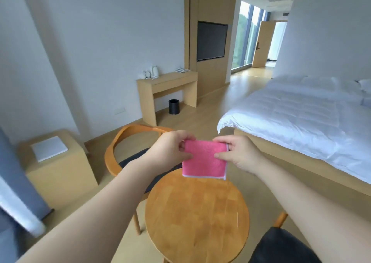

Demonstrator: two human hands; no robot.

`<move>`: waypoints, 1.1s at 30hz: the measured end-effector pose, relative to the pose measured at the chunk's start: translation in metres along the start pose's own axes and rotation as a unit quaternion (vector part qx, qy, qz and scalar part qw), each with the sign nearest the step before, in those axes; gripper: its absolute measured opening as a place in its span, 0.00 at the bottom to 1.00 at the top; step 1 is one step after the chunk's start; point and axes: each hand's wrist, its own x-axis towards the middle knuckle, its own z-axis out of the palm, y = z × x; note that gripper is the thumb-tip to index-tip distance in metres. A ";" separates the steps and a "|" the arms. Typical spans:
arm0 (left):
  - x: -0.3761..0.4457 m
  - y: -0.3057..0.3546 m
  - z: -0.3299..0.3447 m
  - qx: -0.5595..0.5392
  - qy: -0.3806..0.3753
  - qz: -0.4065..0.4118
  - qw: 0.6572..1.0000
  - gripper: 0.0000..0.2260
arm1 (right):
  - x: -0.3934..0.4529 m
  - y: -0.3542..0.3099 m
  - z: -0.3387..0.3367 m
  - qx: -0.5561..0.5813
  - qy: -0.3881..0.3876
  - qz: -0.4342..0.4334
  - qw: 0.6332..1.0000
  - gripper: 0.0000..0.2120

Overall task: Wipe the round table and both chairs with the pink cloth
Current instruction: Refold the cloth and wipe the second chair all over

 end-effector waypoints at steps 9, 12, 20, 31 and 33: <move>-0.007 -0.154 -0.082 0.041 0.036 -0.058 0.997 0.10 | 0.117 -0.023 0.148 -0.158 -0.076 -0.080 0.981 0.06; 0.002 -0.200 -0.100 0.042 0.034 -0.064 0.996 0.08 | 0.153 -0.021 0.186 -0.166 -0.070 -0.073 0.981 0.08; 0.051 -0.292 -0.114 -0.030 0.014 -0.106 0.994 0.07 | 0.235 0.001 0.238 -0.149 -0.079 -0.058 0.984 0.08; 0.149 -0.377 -0.140 -0.030 -0.003 -0.153 0.988 0.09 | 0.392 0.012 0.274 -0.184 -0.104 -0.064 0.975 0.05; 0.161 -0.404 -0.146 -0.035 -0.013 -0.159 0.987 0.10 | 0.416 0.015 0.289 -0.182 -0.110 -0.061 0.975 0.06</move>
